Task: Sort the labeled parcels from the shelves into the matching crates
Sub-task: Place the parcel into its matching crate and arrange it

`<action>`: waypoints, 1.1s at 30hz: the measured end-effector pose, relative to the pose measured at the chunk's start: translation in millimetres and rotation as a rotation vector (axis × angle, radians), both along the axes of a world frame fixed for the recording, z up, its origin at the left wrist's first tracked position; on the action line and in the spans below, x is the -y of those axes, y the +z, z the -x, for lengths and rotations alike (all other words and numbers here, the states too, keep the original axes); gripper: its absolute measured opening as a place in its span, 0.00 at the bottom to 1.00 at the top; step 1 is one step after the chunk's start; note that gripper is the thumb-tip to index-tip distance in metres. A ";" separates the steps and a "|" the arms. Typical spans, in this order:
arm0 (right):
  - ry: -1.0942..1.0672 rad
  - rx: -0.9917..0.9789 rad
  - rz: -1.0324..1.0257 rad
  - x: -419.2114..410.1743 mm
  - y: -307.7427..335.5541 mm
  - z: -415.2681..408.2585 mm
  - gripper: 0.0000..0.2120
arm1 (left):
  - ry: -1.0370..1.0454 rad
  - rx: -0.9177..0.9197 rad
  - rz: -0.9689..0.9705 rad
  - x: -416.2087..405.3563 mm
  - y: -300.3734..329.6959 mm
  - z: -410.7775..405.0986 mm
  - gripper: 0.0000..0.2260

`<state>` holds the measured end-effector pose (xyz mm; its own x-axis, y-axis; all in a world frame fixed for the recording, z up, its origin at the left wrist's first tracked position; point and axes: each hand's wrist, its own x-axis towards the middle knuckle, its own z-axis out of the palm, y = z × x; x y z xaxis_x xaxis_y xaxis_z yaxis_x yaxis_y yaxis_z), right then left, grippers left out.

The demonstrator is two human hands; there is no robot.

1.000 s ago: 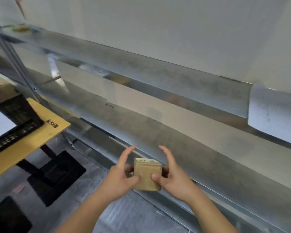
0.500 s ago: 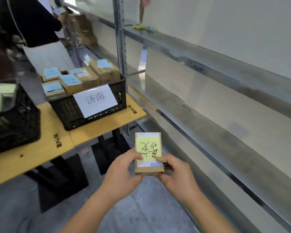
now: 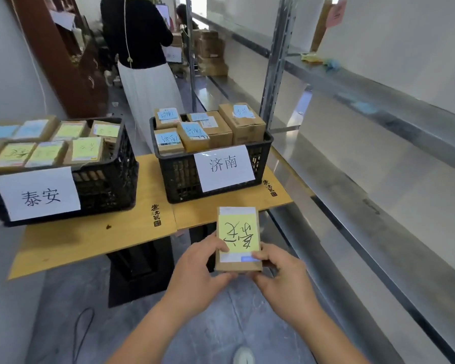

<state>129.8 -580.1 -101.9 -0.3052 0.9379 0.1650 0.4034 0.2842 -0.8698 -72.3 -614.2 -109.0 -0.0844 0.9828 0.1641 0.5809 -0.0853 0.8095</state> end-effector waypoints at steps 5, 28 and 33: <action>0.080 -0.041 0.012 -49.2 -10.8 46.7 0.29 | 0.086 -0.037 0.036 -25.5 -2.9 37.7 0.19; 0.675 0.122 -0.157 -159.5 17.8 363.4 0.29 | 0.699 0.021 0.096 -49.6 15.8 305.5 0.25; 0.622 0.127 -0.115 -160.1 31.2 436.1 0.23 | 0.637 -0.018 0.122 -60.0 33.6 391.6 0.23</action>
<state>-306.3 -420.0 -70.7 -0.8099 0.5580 0.1809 0.2309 0.5867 -0.7762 -463.9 -554.3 -75.5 -0.6553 0.7529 0.0615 0.5007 0.3720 0.7816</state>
